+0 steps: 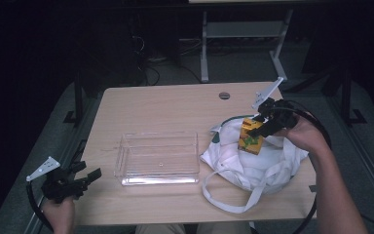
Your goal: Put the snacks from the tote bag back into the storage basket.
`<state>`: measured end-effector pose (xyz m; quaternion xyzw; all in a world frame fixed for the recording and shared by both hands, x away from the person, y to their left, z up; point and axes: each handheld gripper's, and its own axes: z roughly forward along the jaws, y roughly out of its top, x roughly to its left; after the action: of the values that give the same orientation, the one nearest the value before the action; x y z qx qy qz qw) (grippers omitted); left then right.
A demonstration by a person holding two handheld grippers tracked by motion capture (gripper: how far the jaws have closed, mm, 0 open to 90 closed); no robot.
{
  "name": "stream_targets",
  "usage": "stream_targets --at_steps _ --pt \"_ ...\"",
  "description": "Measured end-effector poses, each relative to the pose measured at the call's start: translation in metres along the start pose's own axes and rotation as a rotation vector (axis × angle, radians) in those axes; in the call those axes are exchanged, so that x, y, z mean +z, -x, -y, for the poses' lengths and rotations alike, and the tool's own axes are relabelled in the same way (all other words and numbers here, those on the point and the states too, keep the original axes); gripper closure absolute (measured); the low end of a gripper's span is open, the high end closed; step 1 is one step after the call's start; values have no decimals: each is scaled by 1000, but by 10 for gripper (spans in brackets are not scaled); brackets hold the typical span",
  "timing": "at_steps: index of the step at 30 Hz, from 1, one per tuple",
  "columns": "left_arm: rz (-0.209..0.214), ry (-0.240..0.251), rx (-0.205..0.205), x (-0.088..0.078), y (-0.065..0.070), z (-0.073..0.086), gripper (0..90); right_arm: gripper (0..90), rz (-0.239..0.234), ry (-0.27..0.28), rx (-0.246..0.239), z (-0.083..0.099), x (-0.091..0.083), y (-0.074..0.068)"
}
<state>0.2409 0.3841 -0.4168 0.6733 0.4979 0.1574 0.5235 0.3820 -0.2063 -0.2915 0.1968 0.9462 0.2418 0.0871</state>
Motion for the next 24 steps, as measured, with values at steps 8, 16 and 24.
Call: stream_targets --at_steps 8,16,24 --pt "1 -1 4 0 0 0 127 519 -9 13 -29 -18 -3 -2" --pt "1 2 2 -1 0 0 127 520 -21 19 -58 -37 -6 -5" --pt "4 3 1 -1 0 0 127 521 -37 13 -85 -52 -4 -7"
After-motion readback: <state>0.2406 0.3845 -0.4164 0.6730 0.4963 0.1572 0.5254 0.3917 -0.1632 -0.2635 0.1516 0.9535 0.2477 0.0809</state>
